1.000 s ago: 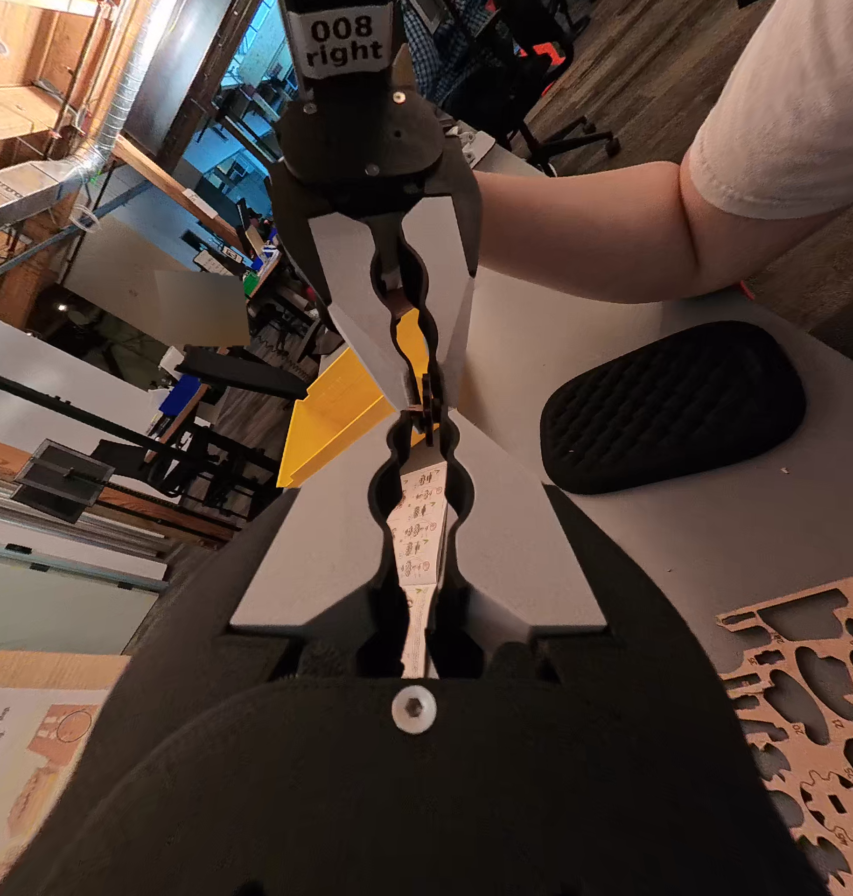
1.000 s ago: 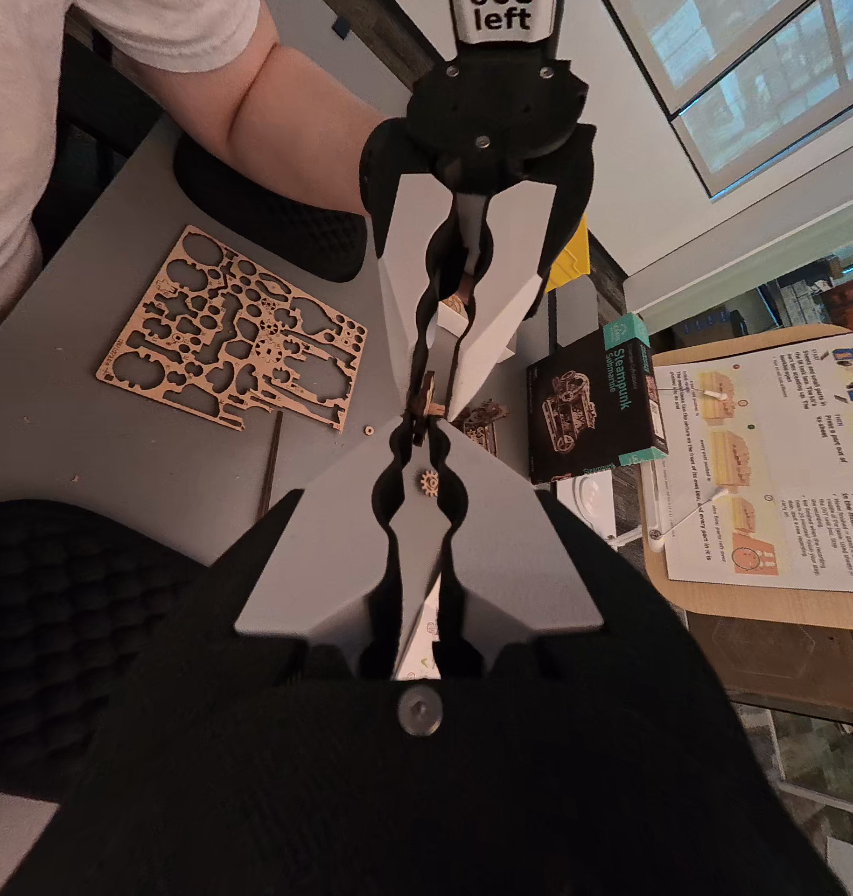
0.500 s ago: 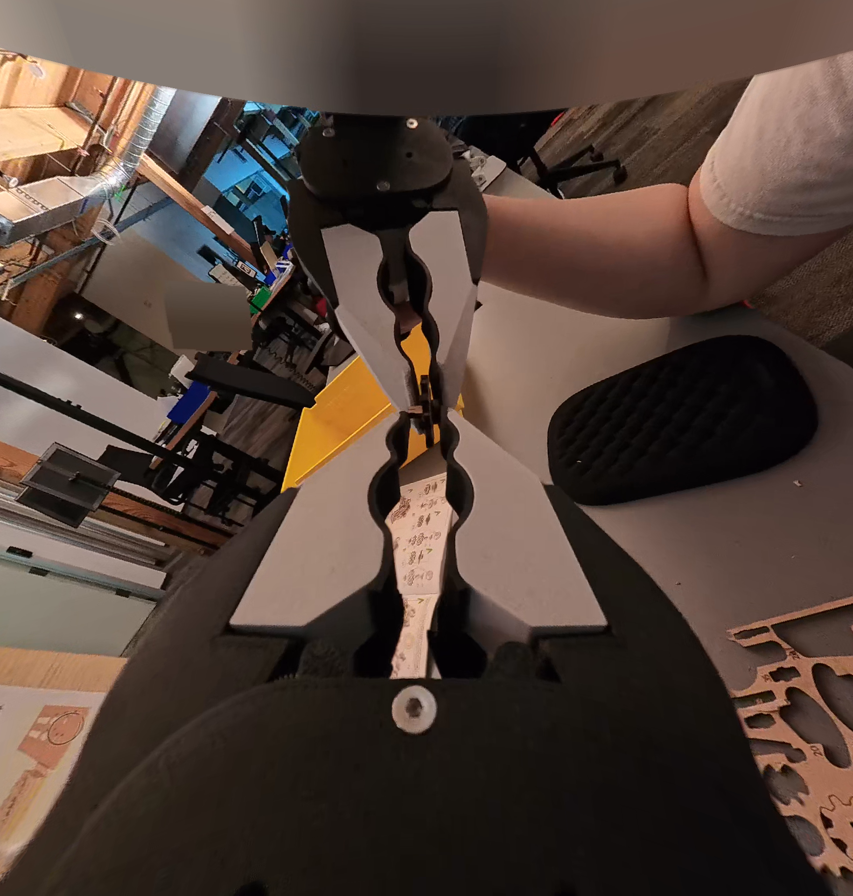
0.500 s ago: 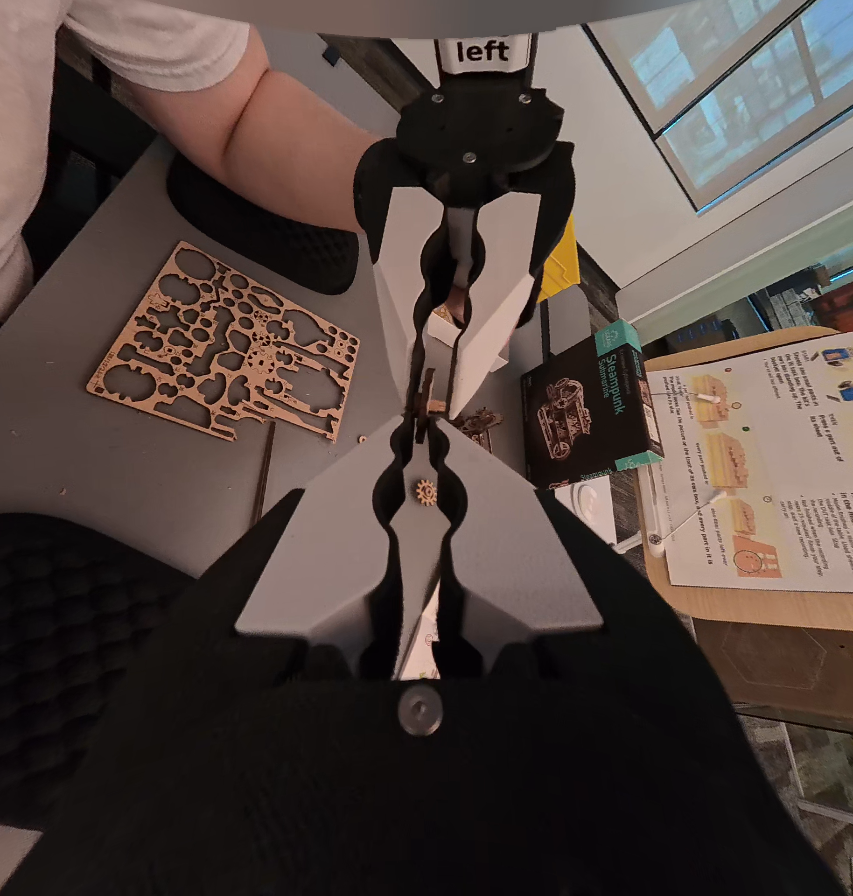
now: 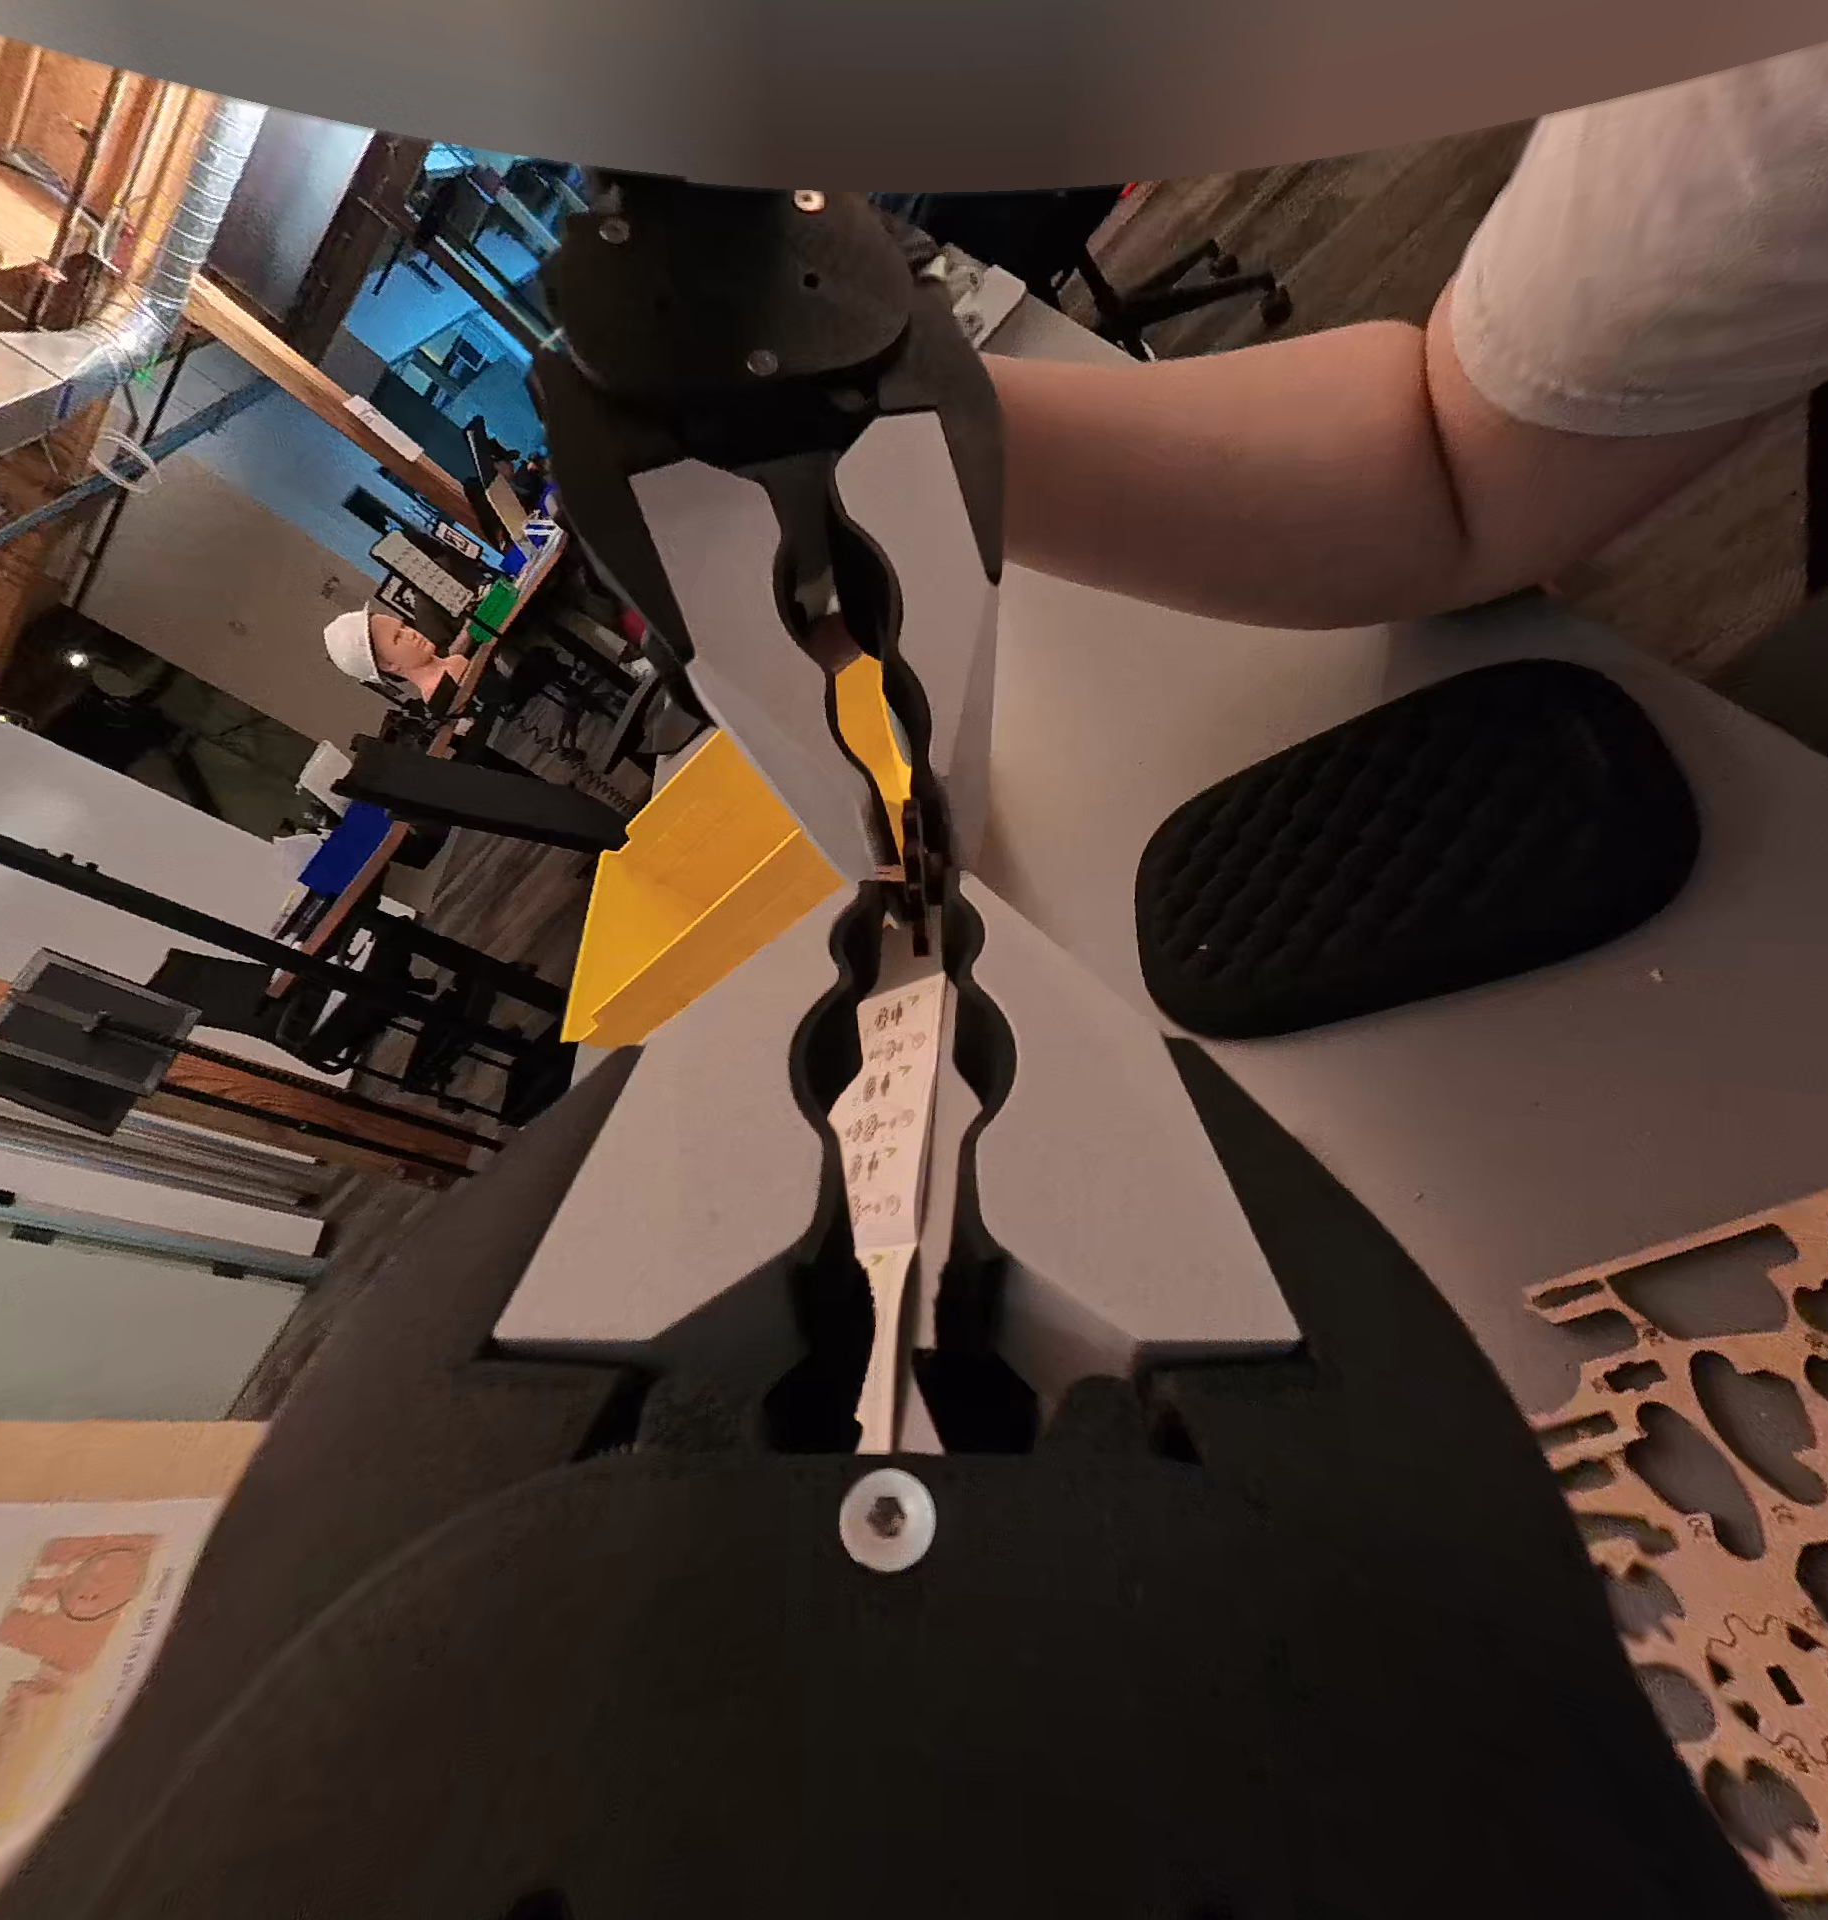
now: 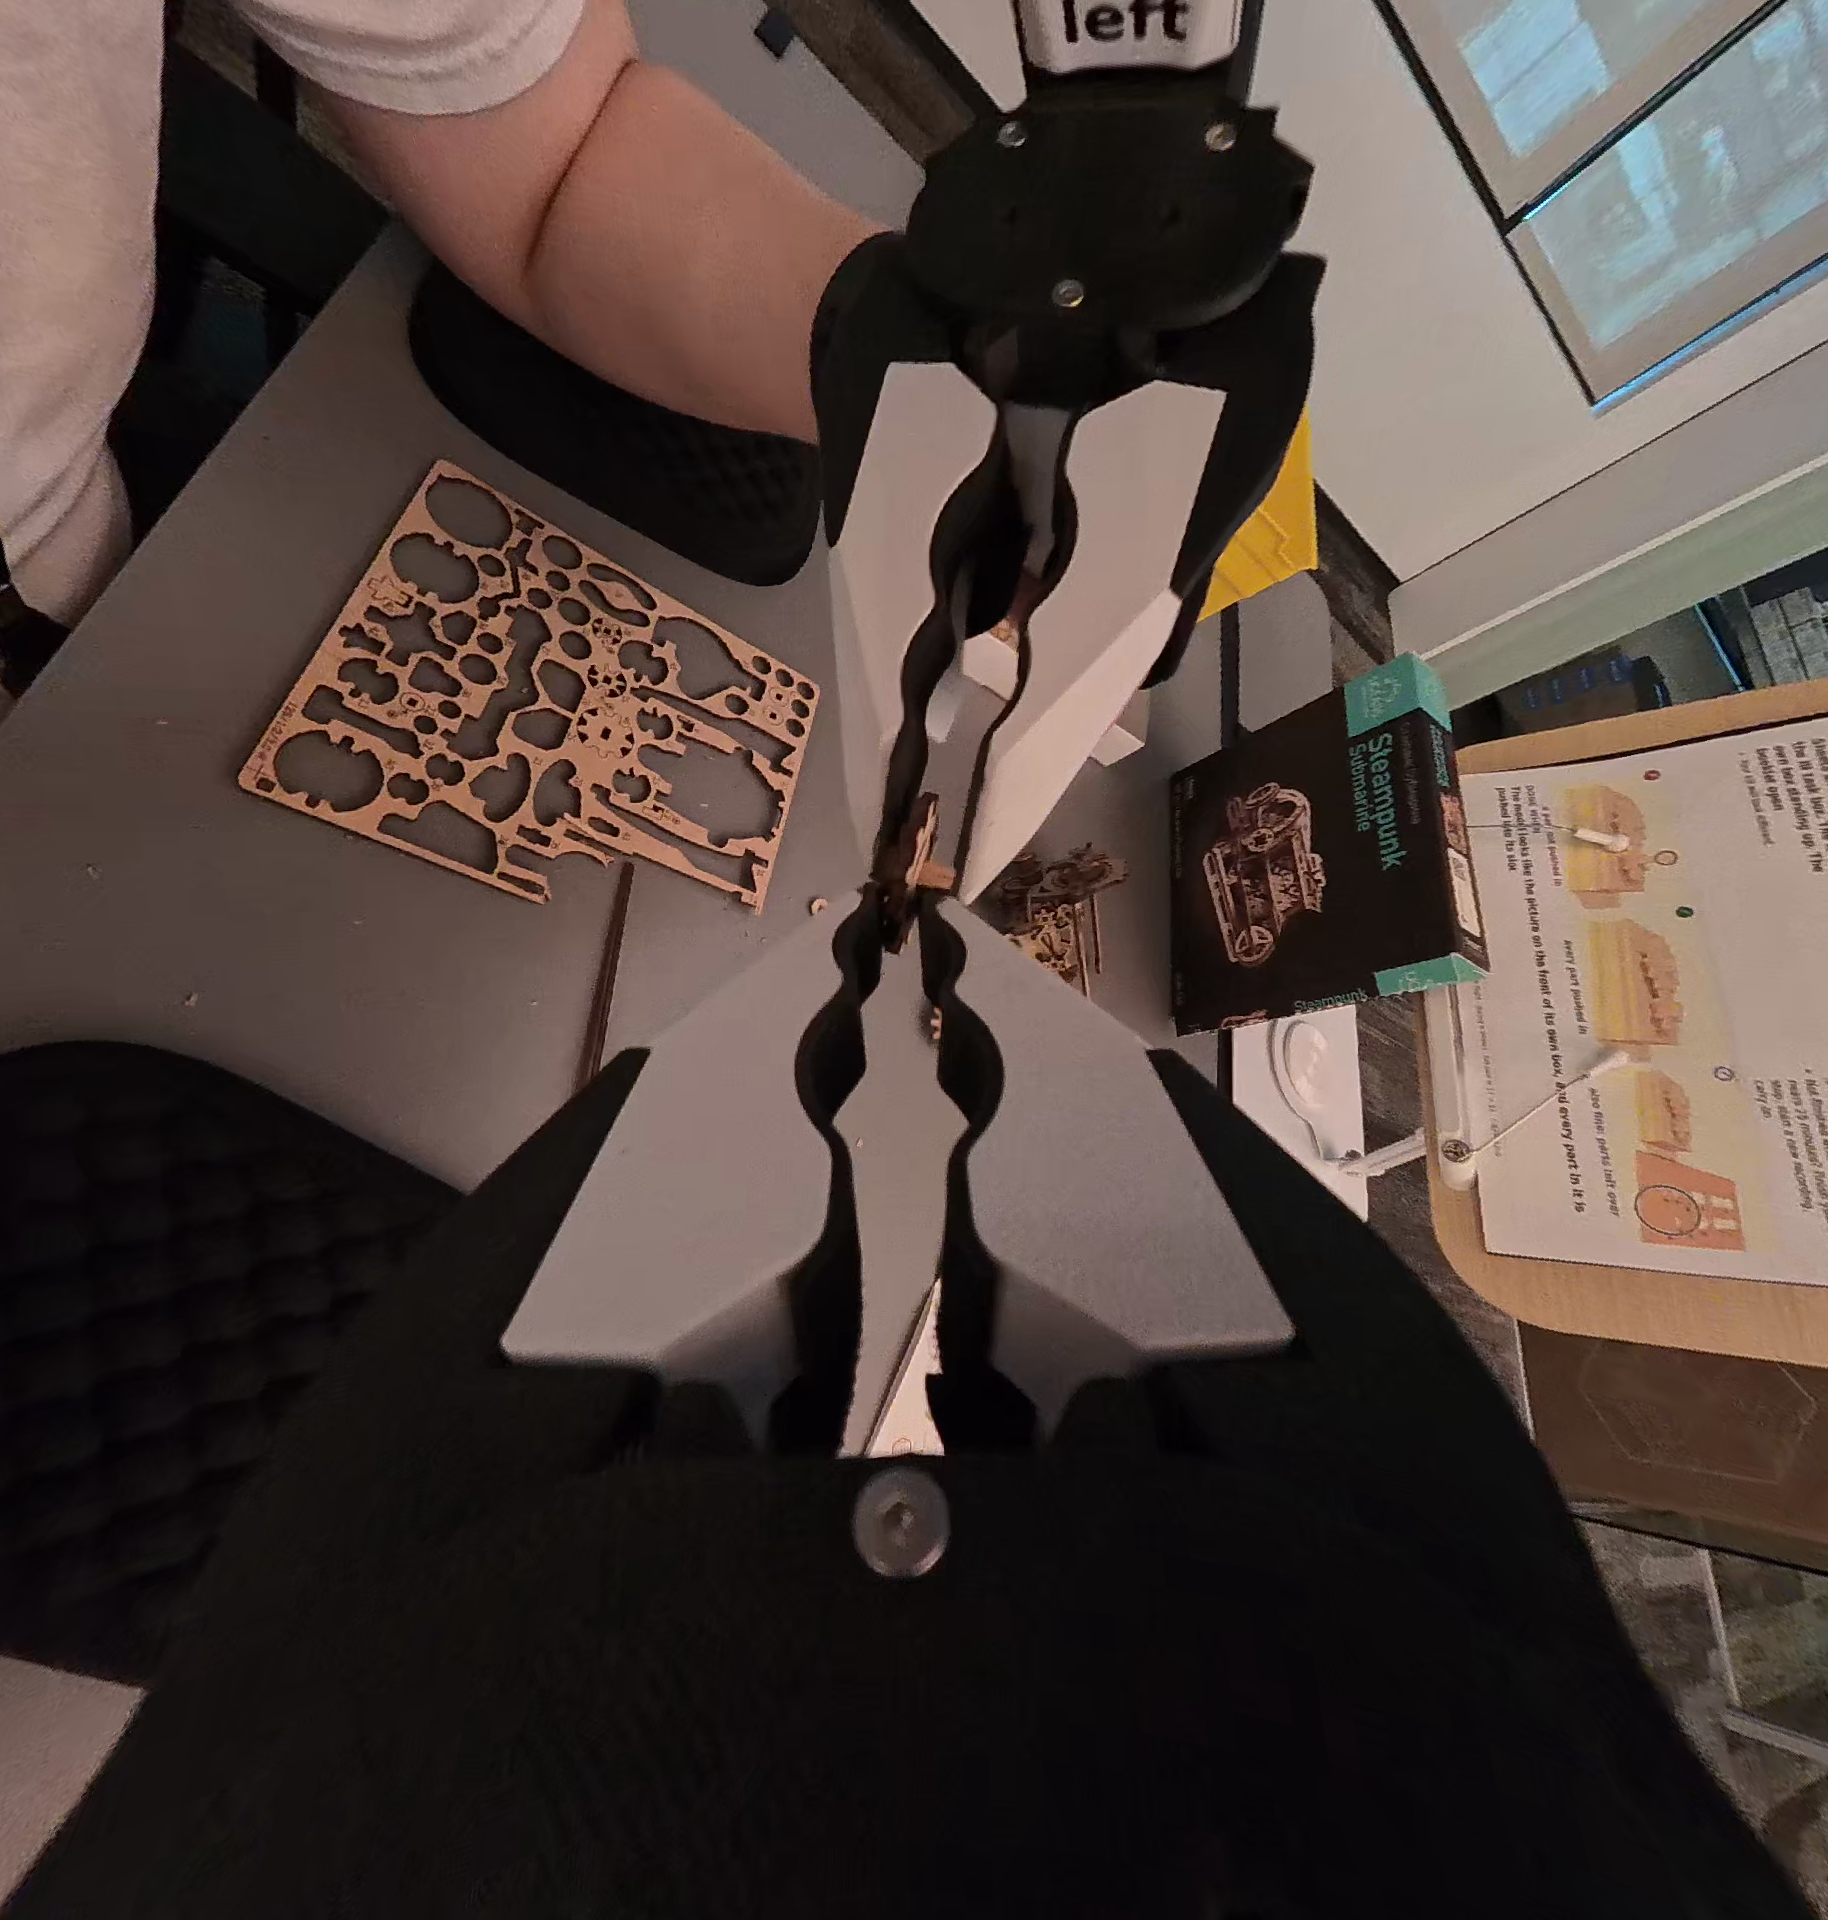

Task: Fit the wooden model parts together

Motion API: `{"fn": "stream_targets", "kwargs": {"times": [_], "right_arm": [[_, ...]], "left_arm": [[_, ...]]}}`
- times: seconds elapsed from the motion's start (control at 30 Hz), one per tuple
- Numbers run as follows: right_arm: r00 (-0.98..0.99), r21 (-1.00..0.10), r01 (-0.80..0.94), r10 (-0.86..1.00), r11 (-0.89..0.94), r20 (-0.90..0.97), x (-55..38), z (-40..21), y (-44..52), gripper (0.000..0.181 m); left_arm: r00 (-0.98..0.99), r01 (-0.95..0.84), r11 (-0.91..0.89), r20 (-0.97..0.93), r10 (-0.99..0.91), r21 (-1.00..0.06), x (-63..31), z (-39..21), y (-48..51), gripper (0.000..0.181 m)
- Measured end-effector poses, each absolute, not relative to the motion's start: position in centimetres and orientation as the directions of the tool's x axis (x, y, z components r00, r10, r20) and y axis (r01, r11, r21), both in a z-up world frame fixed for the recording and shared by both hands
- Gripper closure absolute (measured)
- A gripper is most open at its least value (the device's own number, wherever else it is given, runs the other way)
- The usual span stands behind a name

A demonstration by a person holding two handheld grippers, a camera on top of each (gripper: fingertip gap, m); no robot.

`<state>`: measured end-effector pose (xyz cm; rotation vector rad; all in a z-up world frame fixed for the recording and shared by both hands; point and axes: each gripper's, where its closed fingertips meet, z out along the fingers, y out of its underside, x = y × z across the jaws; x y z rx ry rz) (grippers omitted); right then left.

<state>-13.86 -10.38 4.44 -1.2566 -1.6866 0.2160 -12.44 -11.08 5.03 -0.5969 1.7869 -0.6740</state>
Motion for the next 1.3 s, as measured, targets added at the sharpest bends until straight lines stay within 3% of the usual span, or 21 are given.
{"fn": "stream_targets", "kwargs": {"times": [0.13,0.37,0.47,0.73,1.3], "right_arm": [[0.082,-0.715,0.565,0.834,0.412,0.545,-13.9,5.9,-10.4,0.179],[0.042,-0.810,0.479,0.913,0.338,0.406,-14.4,6.1,-11.4,0.179],[-0.010,-0.832,0.439,0.928,0.339,0.373,-14.7,6.0,-12.2,0.179],[-0.083,-0.874,0.385,0.954,0.296,0.287,-15.0,5.9,-13.2,0.180],[-0.040,-0.904,0.337,0.963,0.263,0.266,-14.3,6.7,-12.3,0.180]], "left_arm": [[-0.269,-0.006,0.604,-0.581,-0.768,-0.797,-12.5,6.5,-11.2,0.171],[-0.365,0.070,0.469,-0.460,-0.810,-0.881,-13.2,7.1,-12.5,0.164],[-0.412,0.061,0.447,-0.430,-0.803,-0.893,-13.3,6.6,-12.9,0.157],[-0.467,0.098,0.401,-0.398,-0.790,-0.911,-13.6,6.5,-13.7,0.167],[-0.449,0.121,0.271,-0.297,-0.843,-0.955,-12.9,7.5,-12.8,0.170]]}}
